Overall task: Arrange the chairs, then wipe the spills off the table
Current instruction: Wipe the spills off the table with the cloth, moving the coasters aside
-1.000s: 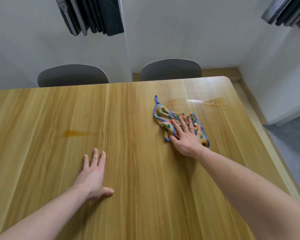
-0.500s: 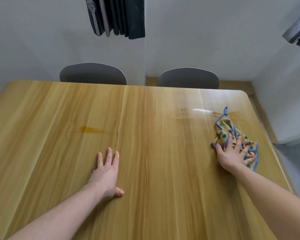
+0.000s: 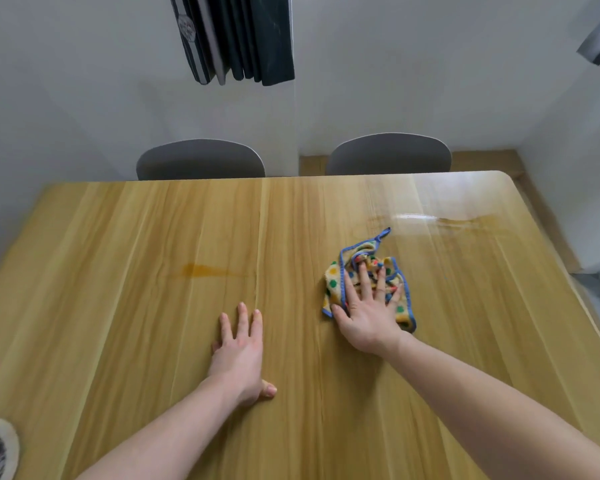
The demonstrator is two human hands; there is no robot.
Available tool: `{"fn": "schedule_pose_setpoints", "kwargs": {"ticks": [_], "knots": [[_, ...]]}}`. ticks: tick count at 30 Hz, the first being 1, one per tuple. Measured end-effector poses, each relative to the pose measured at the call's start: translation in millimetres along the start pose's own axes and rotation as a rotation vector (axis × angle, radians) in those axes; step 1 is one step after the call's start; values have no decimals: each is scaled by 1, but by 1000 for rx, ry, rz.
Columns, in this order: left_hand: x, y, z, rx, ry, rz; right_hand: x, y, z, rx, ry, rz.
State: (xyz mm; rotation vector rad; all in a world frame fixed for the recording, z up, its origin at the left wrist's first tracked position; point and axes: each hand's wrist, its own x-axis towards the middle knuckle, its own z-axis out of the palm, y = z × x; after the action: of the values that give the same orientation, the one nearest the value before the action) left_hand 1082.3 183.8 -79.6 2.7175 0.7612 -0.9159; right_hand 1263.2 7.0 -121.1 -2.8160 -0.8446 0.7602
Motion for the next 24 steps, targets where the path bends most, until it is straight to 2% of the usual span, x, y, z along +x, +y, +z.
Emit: {"fn": "schedule_pose_setpoints", "kwargs": {"ticks": [5,11,14,17,19,24], "knots": [[-3,-4,1,-2,57,1,-4,-57,19,-12,-17,-90],[-12,-7,-3,-63,84,32,-7,-60,15,3,-36,-62],[-14,-28,-8,-118,109,113,-7,-63,15,22,-35,-50],[-14,-80,-18,-228,162,157,-6,-64,16,28,-31,-47],[-14,-133,-25,-226,220,103,-4,-64,17,23,-27,-35],[-18,-290,-26,-155,249,-264,0,-69,17,19,-28,17]]}}
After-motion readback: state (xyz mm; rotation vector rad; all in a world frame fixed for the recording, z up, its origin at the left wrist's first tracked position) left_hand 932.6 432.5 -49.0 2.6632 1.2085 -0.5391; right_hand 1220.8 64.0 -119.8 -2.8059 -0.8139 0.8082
